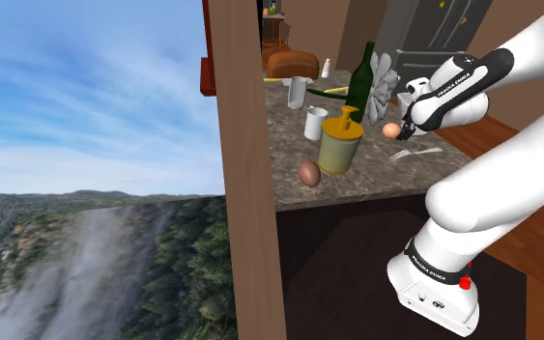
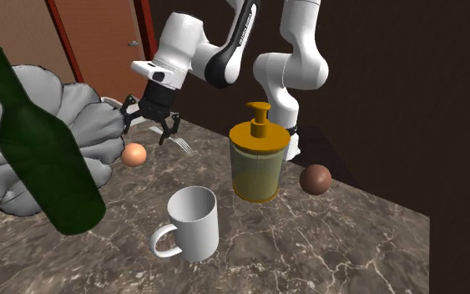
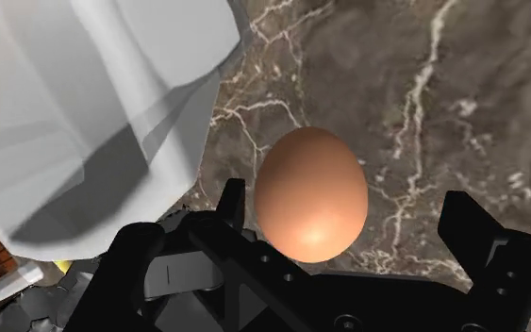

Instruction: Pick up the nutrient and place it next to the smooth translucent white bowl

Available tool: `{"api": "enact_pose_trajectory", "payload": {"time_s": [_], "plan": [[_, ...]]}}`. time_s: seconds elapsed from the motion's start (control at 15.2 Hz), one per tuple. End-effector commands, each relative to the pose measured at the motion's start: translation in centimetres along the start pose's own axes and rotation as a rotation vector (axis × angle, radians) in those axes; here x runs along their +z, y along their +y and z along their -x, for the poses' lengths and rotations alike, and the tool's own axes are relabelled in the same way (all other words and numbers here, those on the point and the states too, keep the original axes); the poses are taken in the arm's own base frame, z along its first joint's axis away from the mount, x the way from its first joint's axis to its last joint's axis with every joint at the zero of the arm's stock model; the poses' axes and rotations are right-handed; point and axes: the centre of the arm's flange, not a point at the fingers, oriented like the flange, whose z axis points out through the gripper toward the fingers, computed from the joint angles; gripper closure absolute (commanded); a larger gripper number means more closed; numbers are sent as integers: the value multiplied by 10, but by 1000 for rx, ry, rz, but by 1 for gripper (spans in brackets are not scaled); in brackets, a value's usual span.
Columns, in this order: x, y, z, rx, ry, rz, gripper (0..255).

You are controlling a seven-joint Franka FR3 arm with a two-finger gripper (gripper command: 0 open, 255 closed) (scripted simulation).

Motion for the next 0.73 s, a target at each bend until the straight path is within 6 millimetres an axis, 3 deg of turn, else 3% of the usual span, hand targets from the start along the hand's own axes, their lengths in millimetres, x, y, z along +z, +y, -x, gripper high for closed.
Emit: {"api": "enact_pose_trajectory", "payload": {"time_s": [0.0, 0.13, 0.66], "plan": [[-16, -8, 2, 7, -42, -50, 0], [-40, -7, 1, 7, -42, -50, 0], [-40, -7, 1, 7, -42, -50, 0]]}}
